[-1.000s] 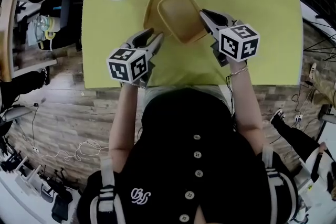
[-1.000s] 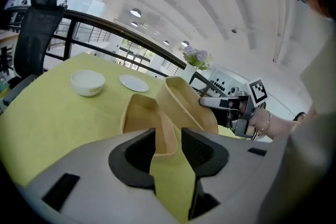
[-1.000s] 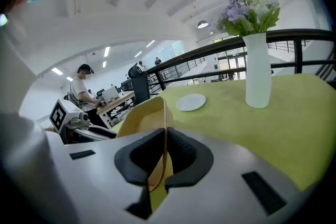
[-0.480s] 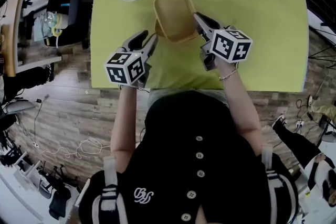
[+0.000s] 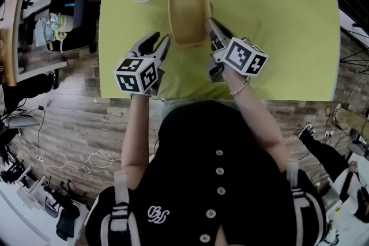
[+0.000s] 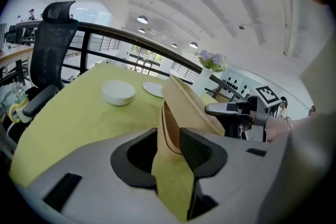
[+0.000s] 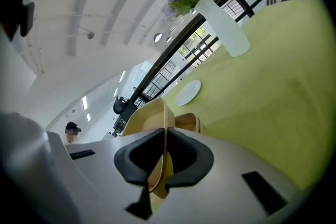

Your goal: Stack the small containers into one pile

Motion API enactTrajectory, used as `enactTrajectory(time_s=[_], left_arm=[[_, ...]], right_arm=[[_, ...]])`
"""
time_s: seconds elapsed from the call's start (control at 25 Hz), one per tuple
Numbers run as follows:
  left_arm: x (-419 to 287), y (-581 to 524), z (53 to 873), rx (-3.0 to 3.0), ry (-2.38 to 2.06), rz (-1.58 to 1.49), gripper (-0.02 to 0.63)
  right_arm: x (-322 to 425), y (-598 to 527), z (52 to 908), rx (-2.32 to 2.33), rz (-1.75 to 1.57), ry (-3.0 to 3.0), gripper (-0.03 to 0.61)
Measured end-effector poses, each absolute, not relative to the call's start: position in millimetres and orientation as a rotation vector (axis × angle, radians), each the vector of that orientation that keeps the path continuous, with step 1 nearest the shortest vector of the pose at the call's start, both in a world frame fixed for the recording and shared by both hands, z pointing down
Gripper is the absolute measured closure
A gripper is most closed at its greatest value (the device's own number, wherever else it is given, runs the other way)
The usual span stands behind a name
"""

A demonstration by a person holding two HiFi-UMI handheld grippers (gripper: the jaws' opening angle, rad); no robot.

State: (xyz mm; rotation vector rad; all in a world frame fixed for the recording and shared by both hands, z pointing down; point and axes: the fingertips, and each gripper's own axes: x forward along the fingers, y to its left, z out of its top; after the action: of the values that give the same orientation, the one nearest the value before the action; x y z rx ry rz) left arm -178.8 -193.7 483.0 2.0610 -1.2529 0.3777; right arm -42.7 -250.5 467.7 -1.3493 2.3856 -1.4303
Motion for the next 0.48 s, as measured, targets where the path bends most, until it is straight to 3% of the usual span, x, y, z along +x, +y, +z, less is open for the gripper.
enactTrajectory(time_s=[0.48], left_arm=[[-174.9,-202.6,483.4,2.061,-1.223,0.368,0.476]], right_arm=[[-21.5,-241.3,485.5,-1.532,-1.49,2.082,0.546]])
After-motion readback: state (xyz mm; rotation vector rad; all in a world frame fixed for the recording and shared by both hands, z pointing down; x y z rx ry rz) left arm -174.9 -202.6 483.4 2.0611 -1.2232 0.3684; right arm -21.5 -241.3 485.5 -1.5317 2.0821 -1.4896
